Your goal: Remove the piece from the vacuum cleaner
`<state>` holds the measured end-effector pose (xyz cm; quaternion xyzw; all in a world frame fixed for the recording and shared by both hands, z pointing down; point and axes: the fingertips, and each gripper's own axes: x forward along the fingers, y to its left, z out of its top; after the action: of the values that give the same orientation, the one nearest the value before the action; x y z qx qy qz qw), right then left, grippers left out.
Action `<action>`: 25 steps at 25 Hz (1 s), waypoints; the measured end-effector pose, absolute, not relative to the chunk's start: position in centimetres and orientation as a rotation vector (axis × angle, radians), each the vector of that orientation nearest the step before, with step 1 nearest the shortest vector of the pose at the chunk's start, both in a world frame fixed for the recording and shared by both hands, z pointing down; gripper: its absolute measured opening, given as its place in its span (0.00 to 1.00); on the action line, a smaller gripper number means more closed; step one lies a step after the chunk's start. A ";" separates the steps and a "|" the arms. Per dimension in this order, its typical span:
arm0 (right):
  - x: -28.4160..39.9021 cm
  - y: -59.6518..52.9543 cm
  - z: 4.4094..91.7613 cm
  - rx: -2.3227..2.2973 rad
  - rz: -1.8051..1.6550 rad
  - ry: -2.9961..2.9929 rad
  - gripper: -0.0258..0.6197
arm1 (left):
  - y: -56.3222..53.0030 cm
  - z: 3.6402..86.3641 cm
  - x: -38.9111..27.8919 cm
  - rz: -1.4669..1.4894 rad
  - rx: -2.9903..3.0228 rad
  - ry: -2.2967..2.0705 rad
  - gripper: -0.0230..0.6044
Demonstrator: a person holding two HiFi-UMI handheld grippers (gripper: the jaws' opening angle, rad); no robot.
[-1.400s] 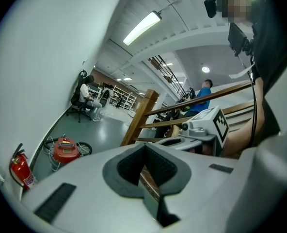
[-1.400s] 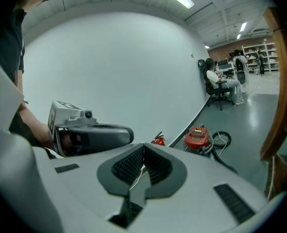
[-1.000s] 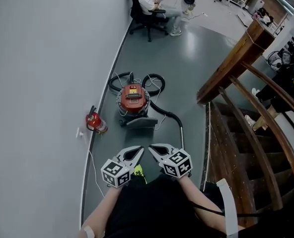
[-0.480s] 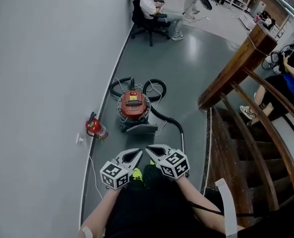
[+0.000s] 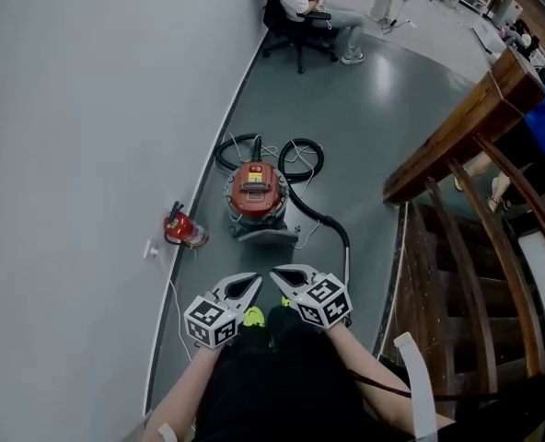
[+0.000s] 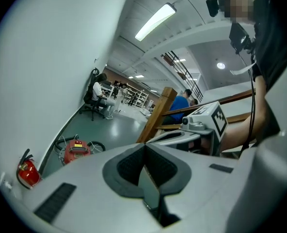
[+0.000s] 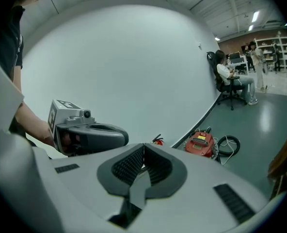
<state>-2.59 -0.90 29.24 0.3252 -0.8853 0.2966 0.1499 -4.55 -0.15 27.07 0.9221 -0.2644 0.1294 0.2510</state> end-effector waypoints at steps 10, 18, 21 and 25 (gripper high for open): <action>-0.1 -2.9 31.7 0.825 0.854 -2.555 0.06 | -2.5 28.9 -2.6 0.440 2.525 -0.760 0.05; 1.3 -5.2 33.2 0.905 0.892 -2.515 0.06 | -3.5 31.0 -1.5 0.485 2.533 -0.674 0.05; 0.8 -5.4 34.1 0.924 0.901 -2.495 0.06 | -3.6 32.1 -1.4 0.506 2.544 -0.624 0.05; 0.2 -6.0 35.6 0.925 0.926 -2.478 0.06 | -4.6 33.6 -1.6 0.492 2.533 -0.594 0.05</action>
<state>0.21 -5.98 35.64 0.3254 -0.8715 0.3257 0.1689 -1.58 -4.61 33.56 0.9277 -0.2176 0.1802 0.2441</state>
